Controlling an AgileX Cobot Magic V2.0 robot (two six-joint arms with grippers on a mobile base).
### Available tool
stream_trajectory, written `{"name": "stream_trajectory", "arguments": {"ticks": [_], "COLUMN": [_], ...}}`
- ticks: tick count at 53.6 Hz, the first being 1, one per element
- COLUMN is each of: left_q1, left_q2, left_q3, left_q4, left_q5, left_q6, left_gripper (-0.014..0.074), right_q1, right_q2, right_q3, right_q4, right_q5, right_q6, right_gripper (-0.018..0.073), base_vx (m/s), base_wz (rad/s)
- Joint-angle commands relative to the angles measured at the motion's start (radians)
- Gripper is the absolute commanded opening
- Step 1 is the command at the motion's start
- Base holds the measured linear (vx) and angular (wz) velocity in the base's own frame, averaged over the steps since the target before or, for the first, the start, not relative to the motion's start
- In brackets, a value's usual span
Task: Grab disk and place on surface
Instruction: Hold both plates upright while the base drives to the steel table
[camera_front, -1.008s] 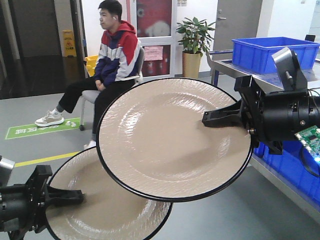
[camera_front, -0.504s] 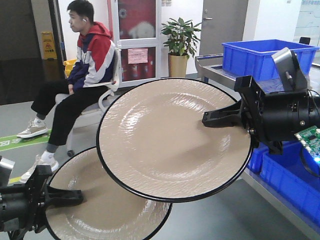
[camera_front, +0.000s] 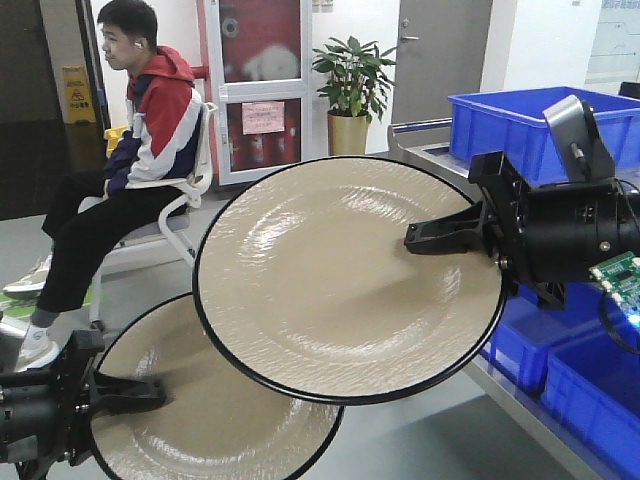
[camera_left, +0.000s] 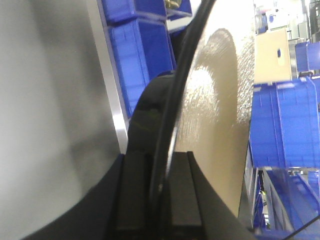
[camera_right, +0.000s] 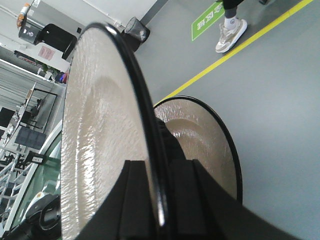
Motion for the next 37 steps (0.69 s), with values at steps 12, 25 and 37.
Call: {"name": "stream_trajectory", "arguments": {"ticks": [12,25,37], "left_q1": [-0.001,-0.001,-0.001], "left_q2": [-0.037,-0.037,-0.037], "left_q3": [-0.029,-0.029,-0.029], "left_q4": [-0.118,-0.118,-0.118], "left_q5": [0.059,0.059,0.059], "left_q6": [-0.012,-0.012,-0.012], "left_gripper": [-0.0001,-0.0001,-0.0001], "right_q1": [-0.004,-0.004,-0.004], "right_q2": [-0.036,-0.036,-0.036], "right_q3": [-0.039,-0.039,-0.039], "right_q4": [0.120,0.120,0.120], "right_q5": [-0.039,-0.039,-0.039], "right_q6": [0.006,0.006,0.006], "right_gripper": [-0.0008,-0.0008,-0.0008], "base_vx": [0.43,0.42,0.41], "base_wz": [-0.05,-0.17,-0.38]}}
